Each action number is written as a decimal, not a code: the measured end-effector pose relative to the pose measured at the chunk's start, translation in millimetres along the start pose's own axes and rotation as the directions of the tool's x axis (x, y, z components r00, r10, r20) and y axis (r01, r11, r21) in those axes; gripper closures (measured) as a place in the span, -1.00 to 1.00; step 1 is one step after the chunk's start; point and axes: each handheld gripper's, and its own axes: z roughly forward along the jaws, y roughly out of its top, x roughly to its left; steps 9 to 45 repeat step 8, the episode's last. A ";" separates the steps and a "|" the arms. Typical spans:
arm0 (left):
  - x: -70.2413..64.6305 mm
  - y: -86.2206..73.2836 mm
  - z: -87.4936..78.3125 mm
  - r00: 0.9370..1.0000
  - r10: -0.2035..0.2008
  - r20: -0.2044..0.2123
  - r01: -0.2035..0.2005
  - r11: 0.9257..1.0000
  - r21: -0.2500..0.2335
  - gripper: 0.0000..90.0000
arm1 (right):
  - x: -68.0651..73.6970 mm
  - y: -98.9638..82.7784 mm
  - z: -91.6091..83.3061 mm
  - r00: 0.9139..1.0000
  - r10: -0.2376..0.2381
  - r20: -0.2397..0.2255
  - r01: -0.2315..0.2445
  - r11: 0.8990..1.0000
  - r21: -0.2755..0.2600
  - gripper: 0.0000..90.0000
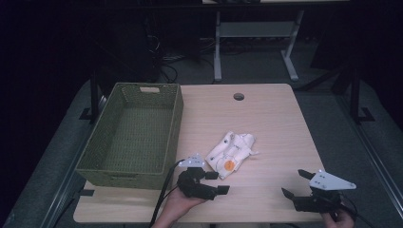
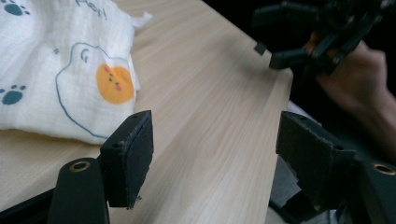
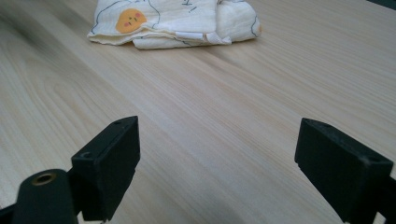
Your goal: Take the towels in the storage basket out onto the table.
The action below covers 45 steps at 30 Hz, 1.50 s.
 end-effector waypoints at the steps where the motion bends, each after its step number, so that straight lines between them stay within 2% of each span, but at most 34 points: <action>1: -1.0 -1.6 0.2 1.000 0.003 0.005 -0.003 1.000 0.000 -0.40 | 0.5 -0.2 -0.7 1.000 0.005 0.000 -0.005 1.000 0.001 -0.69; 5: -4.8 -11.1 3.8 0.999 -0.020 0.036 0.020 1.000 -0.002 -0.40 | 0.0 -2.6 -2.7 1.000 0.007 0.005 -0.007 1.000 -0.007 -0.69; 7: -7.7 -14.1 4.6 1.000 -0.002 0.031 0.002 1.000 0.017 -0.41 | -0.6 -3.0 -2.9 1.000 0.006 0.002 -0.006 1.000 -0.009 -0.69; 8: -8.9 -15.3 4.7 0.999 0.006 0.032 -0.006 1.000 0.010 -0.41 | -1.2 -3.6 -3.3 1.000 0.007 0.004 -0.007 1.000 -0.007 -0.69; 45: -8.9 -15.3 4.7 0.999 0.006 0.032 -0.006 1.000 0.010 -0.41 | -1.2 -3.6 -3.3 1.000 0.007 0.004 -0.007 1.000 -0.007 -0.69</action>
